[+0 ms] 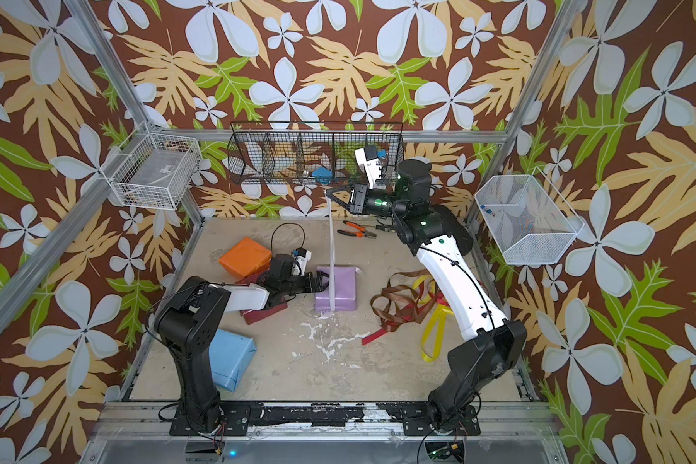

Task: Untie the ribbon bows on the gift boxes
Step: Pull the ribbon from the gift box.

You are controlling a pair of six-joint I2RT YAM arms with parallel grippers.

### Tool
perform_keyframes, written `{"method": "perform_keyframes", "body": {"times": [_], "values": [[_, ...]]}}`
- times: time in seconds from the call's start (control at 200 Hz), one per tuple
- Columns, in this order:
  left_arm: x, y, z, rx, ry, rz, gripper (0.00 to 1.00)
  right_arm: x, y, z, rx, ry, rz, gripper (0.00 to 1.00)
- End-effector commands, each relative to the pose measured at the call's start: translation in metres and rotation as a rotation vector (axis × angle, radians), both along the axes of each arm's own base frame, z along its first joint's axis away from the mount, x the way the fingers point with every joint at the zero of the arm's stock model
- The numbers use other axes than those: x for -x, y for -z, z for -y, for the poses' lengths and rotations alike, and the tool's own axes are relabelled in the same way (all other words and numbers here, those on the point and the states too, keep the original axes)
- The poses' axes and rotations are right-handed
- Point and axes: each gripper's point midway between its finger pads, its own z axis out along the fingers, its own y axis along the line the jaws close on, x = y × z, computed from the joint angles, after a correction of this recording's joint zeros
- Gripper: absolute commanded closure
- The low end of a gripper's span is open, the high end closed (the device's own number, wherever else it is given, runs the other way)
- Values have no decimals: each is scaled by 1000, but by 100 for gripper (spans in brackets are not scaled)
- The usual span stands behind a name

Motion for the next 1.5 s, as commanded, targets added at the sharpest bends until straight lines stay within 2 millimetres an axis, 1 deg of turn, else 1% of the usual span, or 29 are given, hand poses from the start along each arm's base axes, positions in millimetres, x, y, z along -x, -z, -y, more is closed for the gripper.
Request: {"method": "perform_keyframes", "body": {"times": [0.0, 0.105, 0.185, 0.23, 0.385, 0.5, 0.661, 0.761, 0.846, 0.961, 1.061, 1.136, 1.216, 1.326, 1.351, 1.496], "values": [[18, 42, -19, -142, -20, -123, 0, 15, -54, 8, -65, 13, 197, 100], [19, 43, -19, -145, -18, -126, 0, 18, -65, 11, -65, 24, 213, 100], [19, 44, -19, -147, -19, -127, 0, 19, -75, 16, -73, 42, 231, 100], [19, 44, -20, -150, -20, -127, 0, 19, -81, 21, -80, 55, 238, 100], [20, 48, -21, -156, -19, -135, 0, 21, -113, 44, -113, 104, 292, 100], [20, 50, -21, -160, -20, -139, 0, 24, -132, 59, -131, 134, 325, 100], [20, 50, -21, -165, -19, -142, 0, 22, -146, 71, -151, 160, 333, 100], [19, 49, -20, -163, -18, -143, 0, 21, -153, 72, -164, 154, 339, 100], [19, 49, -20, -168, -16, -141, 0, 25, -161, 74, -175, 150, 354, 100], [20, 51, -21, -171, -17, -147, 0, 28, -174, 84, -202, 166, 379, 100], [21, 53, -21, -174, -16, -153, 0, 30, -178, 91, -208, 181, 386, 100], [21, 54, -21, -175, -15, -154, 0, 26, -171, 95, -187, 199, 377, 100], [21, 53, -20, -173, -15, -154, 0, 19, -153, 97, -157, 219, 355, 100], [20, 51, -21, -172, -18, -148, 0, -3, -105, 107, -108, 290, 273, 100], [20, 51, -21, -171, -18, -147, 0, -10, -91, 110, -99, 301, 245, 100], [20, 52, -21, -173, -19, -149, 0, -26, -30, 132, -39, 408, 152, 100]]}}
